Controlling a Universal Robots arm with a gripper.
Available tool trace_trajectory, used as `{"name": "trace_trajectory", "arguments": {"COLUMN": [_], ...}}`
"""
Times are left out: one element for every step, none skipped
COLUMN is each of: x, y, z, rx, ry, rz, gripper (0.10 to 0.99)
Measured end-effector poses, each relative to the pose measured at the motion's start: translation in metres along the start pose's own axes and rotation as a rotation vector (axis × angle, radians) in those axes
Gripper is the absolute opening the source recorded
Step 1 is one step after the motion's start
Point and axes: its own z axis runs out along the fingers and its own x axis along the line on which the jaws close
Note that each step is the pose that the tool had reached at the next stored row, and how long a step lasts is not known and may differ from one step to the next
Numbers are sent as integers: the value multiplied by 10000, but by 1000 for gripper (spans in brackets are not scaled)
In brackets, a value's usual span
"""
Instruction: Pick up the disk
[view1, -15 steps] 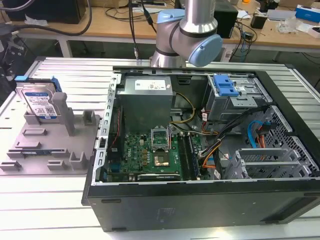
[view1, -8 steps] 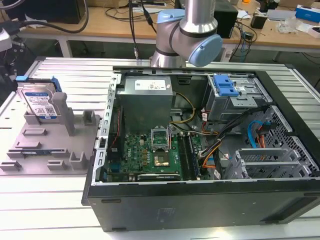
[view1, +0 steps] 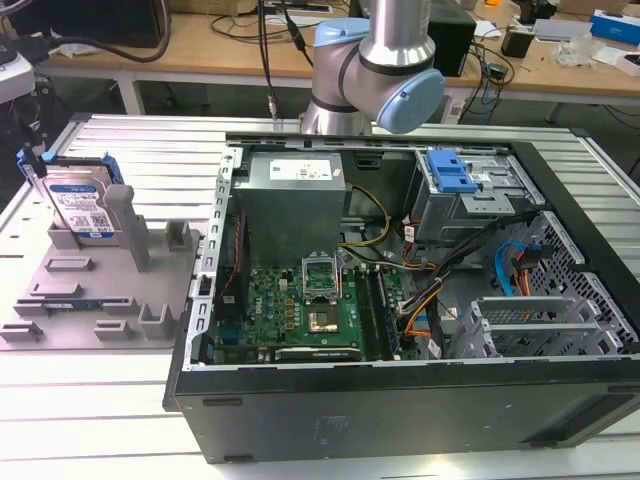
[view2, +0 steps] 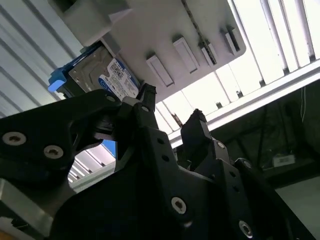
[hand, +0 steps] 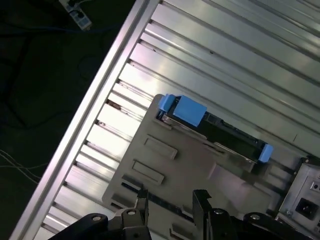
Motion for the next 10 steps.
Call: {"name": "trace_trajectory", "arguments": {"x": [0,0,0,0,0,0,0,0,0,-2], "y": [0,0,0,0,0,0,0,0,0,-1], "z": [0,0,0,0,0,0,0,0,0,0], "rx": [2,5,7,9,13,15,20,22,23,24], "ry": [6,11,17,21,29,35,44,49,55,60], "rz": [-155,-316,-485,-643,-874,-1019,-1283,-1437,-1619,-1845], "gripper": [482,482,482,482,482,482,482,482,482,482]}}
